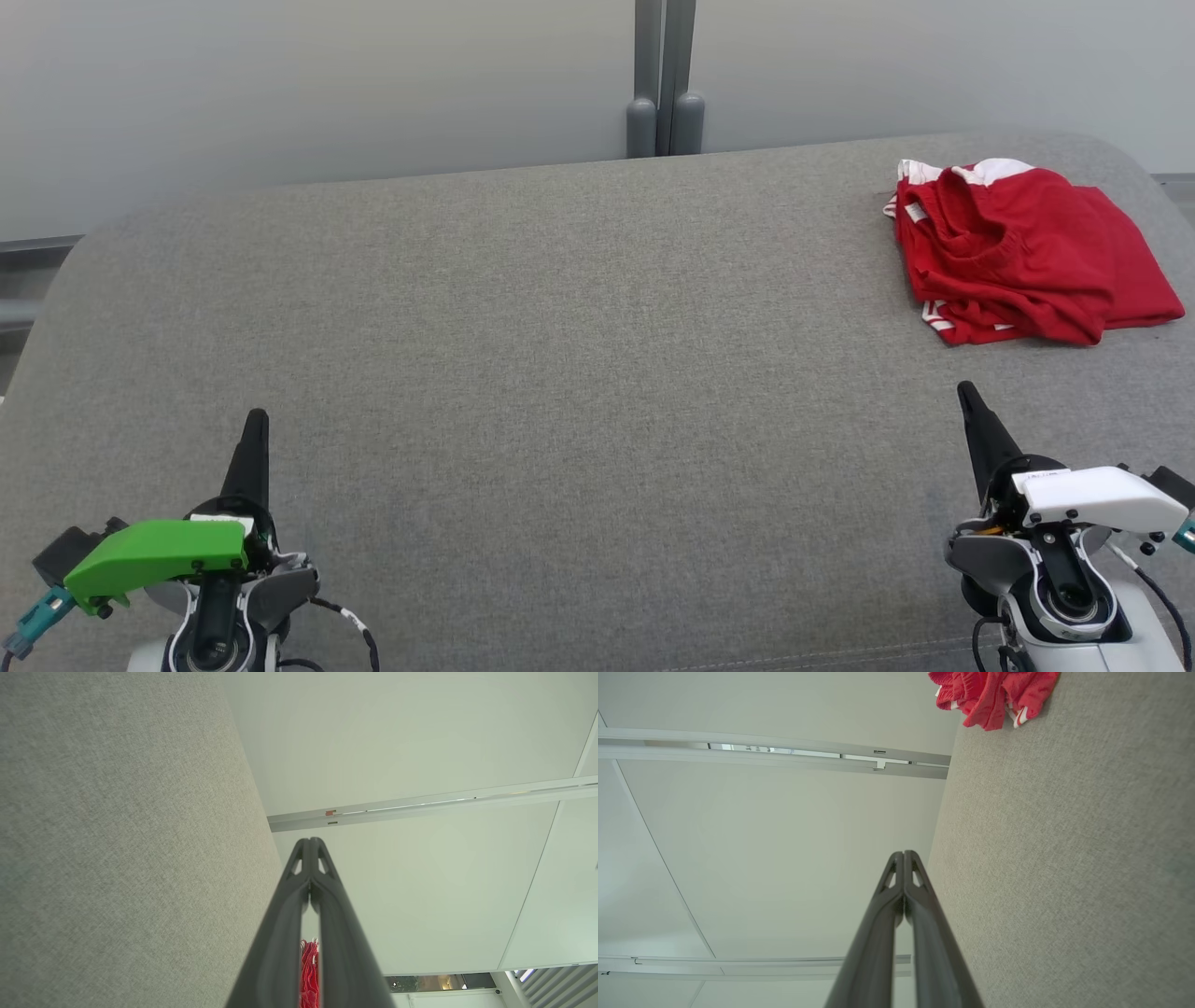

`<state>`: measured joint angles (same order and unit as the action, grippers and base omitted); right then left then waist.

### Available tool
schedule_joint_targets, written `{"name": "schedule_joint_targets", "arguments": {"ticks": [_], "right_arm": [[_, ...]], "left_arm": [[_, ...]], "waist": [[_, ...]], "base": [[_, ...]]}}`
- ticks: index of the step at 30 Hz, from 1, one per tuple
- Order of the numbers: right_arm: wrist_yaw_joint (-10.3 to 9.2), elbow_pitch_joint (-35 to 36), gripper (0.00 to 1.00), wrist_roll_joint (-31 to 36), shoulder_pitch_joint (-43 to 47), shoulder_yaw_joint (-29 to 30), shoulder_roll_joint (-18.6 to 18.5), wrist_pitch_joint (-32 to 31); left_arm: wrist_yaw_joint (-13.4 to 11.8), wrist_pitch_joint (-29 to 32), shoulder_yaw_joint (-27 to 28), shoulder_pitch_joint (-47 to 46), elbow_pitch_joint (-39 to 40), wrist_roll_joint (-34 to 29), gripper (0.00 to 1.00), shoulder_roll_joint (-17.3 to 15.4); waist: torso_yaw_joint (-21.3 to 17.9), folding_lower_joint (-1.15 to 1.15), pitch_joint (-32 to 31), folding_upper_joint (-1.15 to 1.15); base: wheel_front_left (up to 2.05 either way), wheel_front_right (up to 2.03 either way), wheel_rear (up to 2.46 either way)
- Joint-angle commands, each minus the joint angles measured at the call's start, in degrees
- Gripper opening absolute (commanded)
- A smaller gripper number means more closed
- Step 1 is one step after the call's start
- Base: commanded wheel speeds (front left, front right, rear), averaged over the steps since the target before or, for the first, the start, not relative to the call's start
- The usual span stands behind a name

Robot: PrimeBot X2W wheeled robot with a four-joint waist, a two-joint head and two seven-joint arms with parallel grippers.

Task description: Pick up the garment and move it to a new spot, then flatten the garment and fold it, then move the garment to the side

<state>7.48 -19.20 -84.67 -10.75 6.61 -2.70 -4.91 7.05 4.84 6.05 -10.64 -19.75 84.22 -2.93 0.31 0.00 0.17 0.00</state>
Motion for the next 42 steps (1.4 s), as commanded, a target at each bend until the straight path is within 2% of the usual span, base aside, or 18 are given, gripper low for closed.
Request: {"name": "schedule_joint_targets", "arguments": {"ticks": [1, 18, 42], "right_arm": [[0.02, -0.1, 0.0, -1.4, -0.7, 0.3, -0.3, -0.4], [0.02, -0.6, 0.0, -7.3, -1.5, 1.1, -0.3, -1.9], [0.02, -0.5, 0.0, -7.1, -1.3, 1.1, -0.3, -1.9]], "left_arm": [[0.3, 0.3, 0.3, -1.3, -0.1, 1.6, 0.0, 0.0], [0.6, 2.0, 0.6, -2.6, -1.0, 8.0, 0.0, 0.1], [0.6, 2.0, 0.6, -2.6, -0.9, 7.7, 0.0, 0.0]], "waist": [[0.0, 0.0, 0.0, 0.0], [-0.3, 0.0, 0.4, 0.0], [-0.3, 0.0, 0.4, 0.0]], "base": [[0.0, 0.0, 0.0], [0.0, 0.0, 0.0], [0.0, 0.0, 0.0]]}}
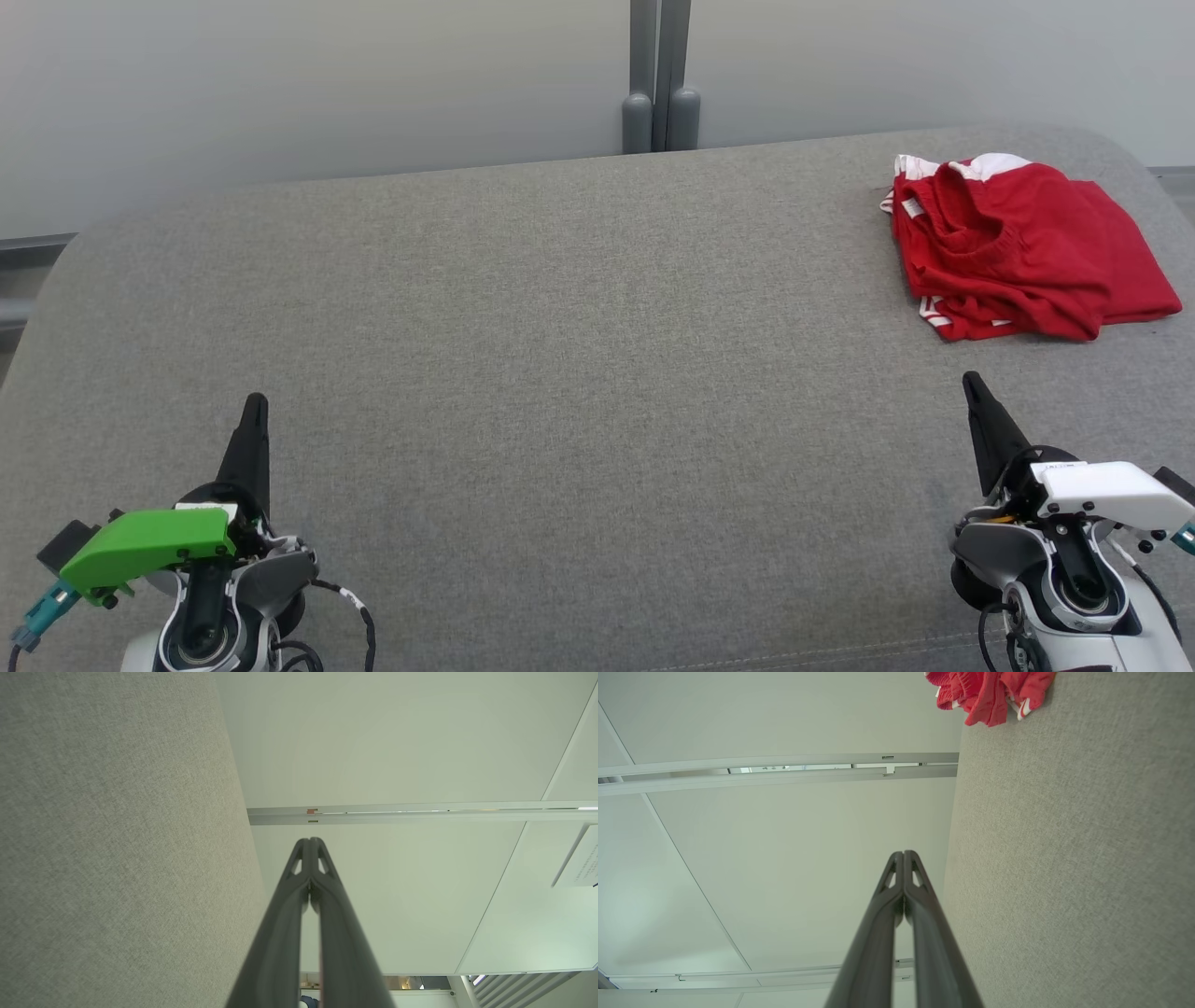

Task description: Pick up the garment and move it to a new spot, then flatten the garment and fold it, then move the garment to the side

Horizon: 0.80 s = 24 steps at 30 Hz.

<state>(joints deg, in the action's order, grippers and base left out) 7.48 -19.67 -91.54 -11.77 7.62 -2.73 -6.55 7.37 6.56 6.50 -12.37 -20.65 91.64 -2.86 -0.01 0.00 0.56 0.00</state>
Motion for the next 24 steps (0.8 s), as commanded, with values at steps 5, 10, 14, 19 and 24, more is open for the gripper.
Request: {"name": "schedule_joint_targets", "arguments": {"ticks": [5, 10, 14, 19, 24], "right_arm": [[0.02, -0.1, 0.0, -0.2, -0.3, 0.1, -0.3, -0.2], [0.02, -0.1, 0.0, -0.2, -0.3, 0.1, -0.3, -0.2], [0.02, -0.1, 0.0, -0.2, -0.3, 0.1, -0.3, -0.2], [0.02, -0.1, 0.0, -0.2, -0.3, 0.1, -0.3, -0.2], [0.02, -0.1, 0.0, -0.2, -0.3, 0.1, -0.3, -0.2]], "left_arm": [[0.3, 0.2, 0.1, -0.9, 0.0, 0.2, 0.0, 0.0], [0.3, 0.2, 0.1, -0.9, 0.0, 0.2, 0.0, 0.0], [0.3, 0.2, 0.1, -0.9, 0.0, 0.2, 0.0, 0.0], [0.3, 0.2, 0.1, -0.9, 0.0, 0.2, 0.0, 0.0], [0.3, 0.2, 0.1, -0.9, 0.0, 0.2, 0.0, 0.0]], "waist": [[0.0, 0.0, 0.0, 0.0], [0.0, 0.0, 0.0, 0.0], [0.0, 0.0, 0.0, 0.0], [0.0, 0.0, 0.0, 0.0], [0.0, 0.0, 0.0, 0.0]], "base": [[0.0, 0.0, 0.0], [0.0, 0.0, 0.0], [0.0, 0.0, 0.0], [0.0, 0.0, 0.0], [0.0, 0.0, 0.0]]}}
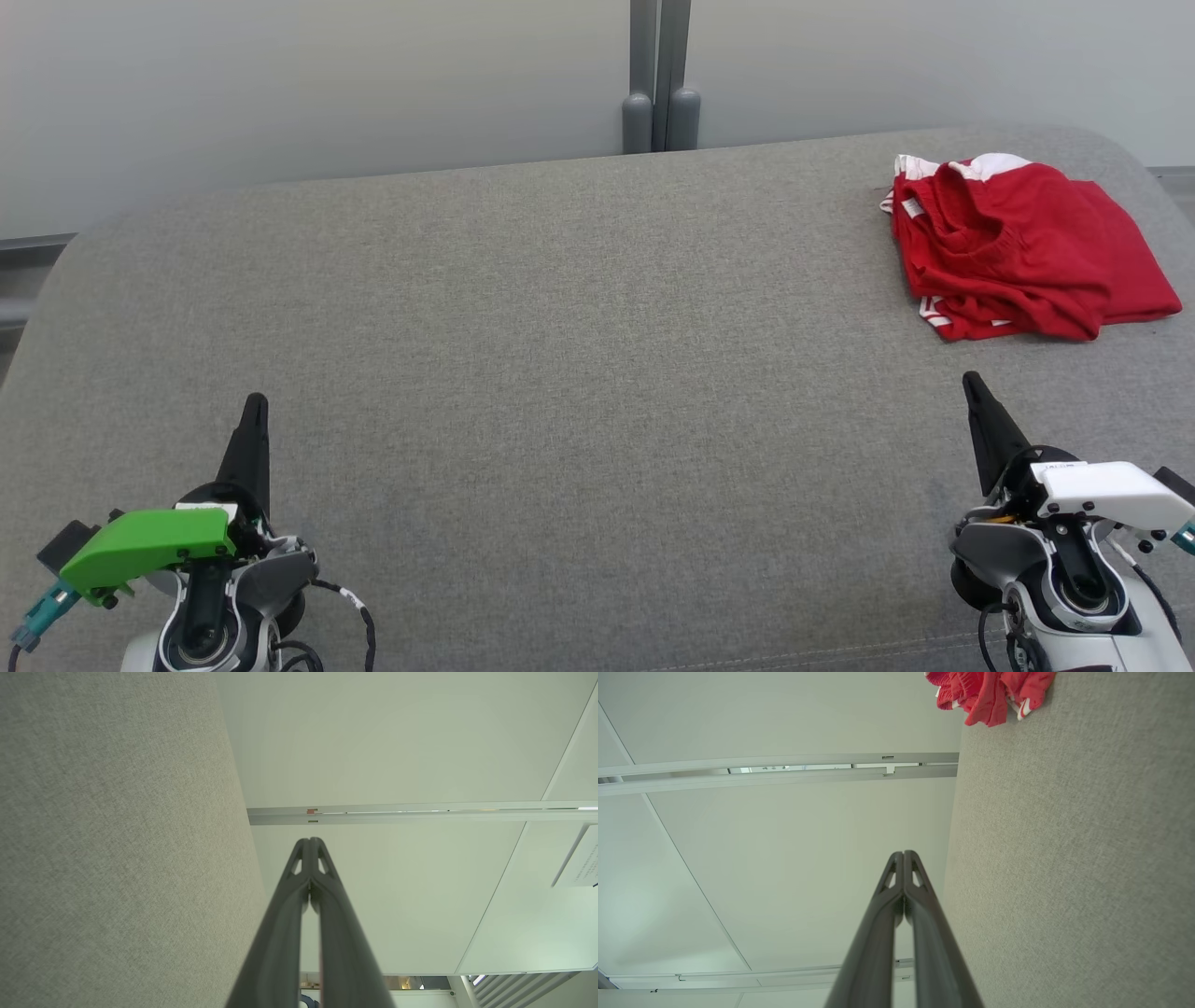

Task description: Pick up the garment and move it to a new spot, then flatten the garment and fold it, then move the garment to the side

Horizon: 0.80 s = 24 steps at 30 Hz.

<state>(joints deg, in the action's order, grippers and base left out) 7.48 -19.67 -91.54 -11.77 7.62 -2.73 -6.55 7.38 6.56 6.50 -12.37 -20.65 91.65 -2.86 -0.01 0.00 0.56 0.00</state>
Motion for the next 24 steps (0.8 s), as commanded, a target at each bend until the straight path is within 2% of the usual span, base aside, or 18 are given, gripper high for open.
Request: {"name": "schedule_joint_targets", "arguments": {"ticks": [1, 24], "right_arm": [[0.02, -0.1, 0.0, -0.2, -0.3, 0.1, -0.3, -0.2], [0.02, -0.1, 0.0, -0.2, -0.2, 0.1, -0.3, -0.2]], "left_arm": [[0.3, 0.2, 0.1, -0.9, 0.0, 0.2, 0.0, 0.0], [0.3, 0.2, 0.1, -0.9, 0.0, 0.2, 0.0, 0.0]], "waist": [[0.0, 0.0, 0.0, 0.0], [0.0, 0.0, 0.0, 0.0]], "base": [[0.0, 0.0, 0.0], [0.0, 0.0, 0.0]]}}
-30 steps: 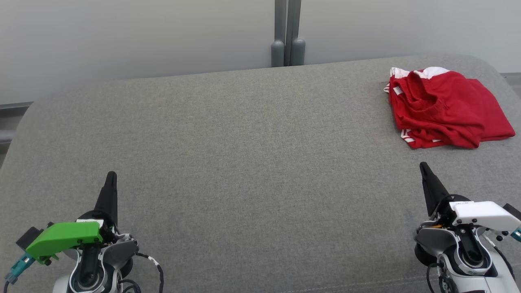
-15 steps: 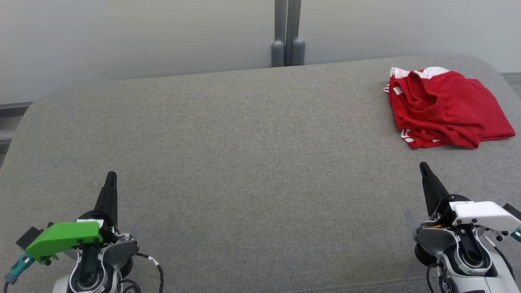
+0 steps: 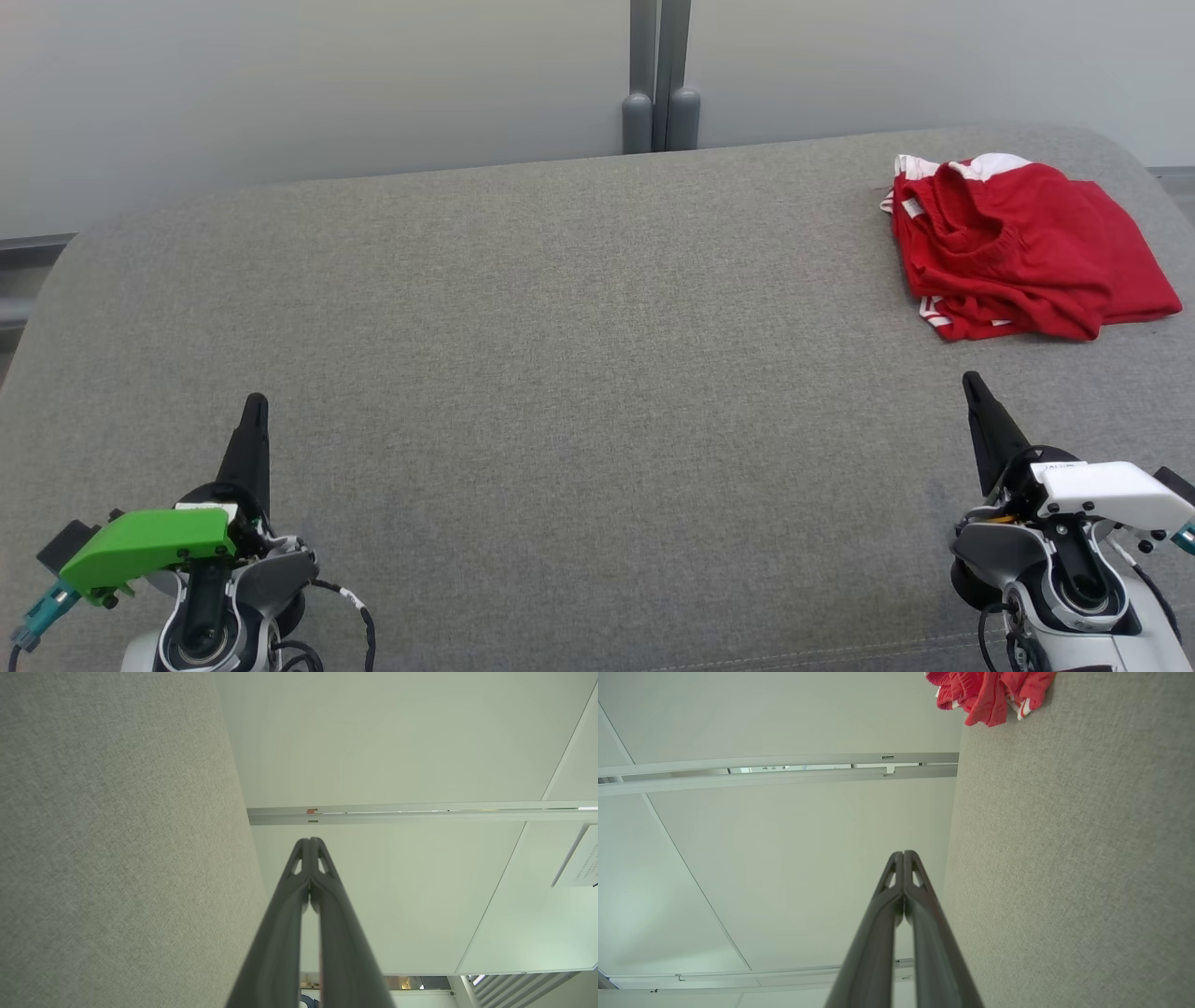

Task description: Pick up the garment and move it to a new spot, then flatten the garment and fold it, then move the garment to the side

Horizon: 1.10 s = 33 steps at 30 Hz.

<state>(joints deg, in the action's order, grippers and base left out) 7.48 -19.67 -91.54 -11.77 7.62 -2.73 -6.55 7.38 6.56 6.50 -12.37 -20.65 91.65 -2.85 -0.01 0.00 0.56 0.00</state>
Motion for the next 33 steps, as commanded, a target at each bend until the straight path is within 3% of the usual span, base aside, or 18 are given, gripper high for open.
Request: {"name": "schedule_joint_targets", "arguments": {"ticks": [1, 33], "right_arm": [[0.02, -0.1, 0.0, -0.2, -0.2, 0.1, -0.3, -0.2], [0.02, -0.1, 0.0, -0.2, -0.2, 0.1, -0.3, -0.2]], "left_arm": [[0.3, 0.2, 0.1, -0.9, 0.0, 0.2, 0.0, 0.0], [0.3, 0.2, 0.1, -0.9, 0.0, 0.2, 0.0, 0.0]], "waist": [[0.0, 0.0, 0.0, 0.0], [0.0, 0.0, 0.0, 0.0]], "base": [[0.0, 0.0, 0.0], [0.0, 0.0, 0.0]]}}
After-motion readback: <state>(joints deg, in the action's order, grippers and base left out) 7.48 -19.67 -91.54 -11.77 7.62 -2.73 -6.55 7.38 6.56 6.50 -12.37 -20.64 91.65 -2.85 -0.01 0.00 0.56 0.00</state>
